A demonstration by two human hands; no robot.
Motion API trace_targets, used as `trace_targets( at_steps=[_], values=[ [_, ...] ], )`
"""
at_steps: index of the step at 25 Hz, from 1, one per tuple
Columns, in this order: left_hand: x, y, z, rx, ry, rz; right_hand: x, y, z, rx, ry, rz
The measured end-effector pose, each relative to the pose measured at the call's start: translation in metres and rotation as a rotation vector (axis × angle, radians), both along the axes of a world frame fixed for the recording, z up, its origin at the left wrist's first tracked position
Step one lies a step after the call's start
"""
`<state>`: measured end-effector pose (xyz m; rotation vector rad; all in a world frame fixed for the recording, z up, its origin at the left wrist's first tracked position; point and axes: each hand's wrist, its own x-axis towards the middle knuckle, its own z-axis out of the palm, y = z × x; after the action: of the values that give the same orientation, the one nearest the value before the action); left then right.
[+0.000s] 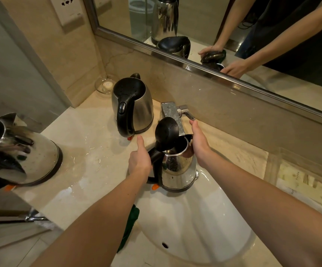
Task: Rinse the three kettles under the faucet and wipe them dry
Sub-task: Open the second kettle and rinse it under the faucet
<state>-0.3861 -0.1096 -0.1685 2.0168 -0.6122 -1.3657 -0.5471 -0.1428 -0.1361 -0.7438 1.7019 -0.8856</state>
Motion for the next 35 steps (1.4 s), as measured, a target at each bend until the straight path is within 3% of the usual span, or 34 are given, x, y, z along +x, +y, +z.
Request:
trace_targets(
  at_steps=[17, 35],
  values=[
    [0.004, 0.003, -0.013, -0.007, 0.013, 0.046, -0.002, 0.0, -0.017, -0.039, 0.0, 0.001],
    [0.005, 0.002, -0.034, 0.027, 0.048, 0.011, 0.01, 0.003, -0.048, -0.096, -0.002, -0.265]
  ],
)
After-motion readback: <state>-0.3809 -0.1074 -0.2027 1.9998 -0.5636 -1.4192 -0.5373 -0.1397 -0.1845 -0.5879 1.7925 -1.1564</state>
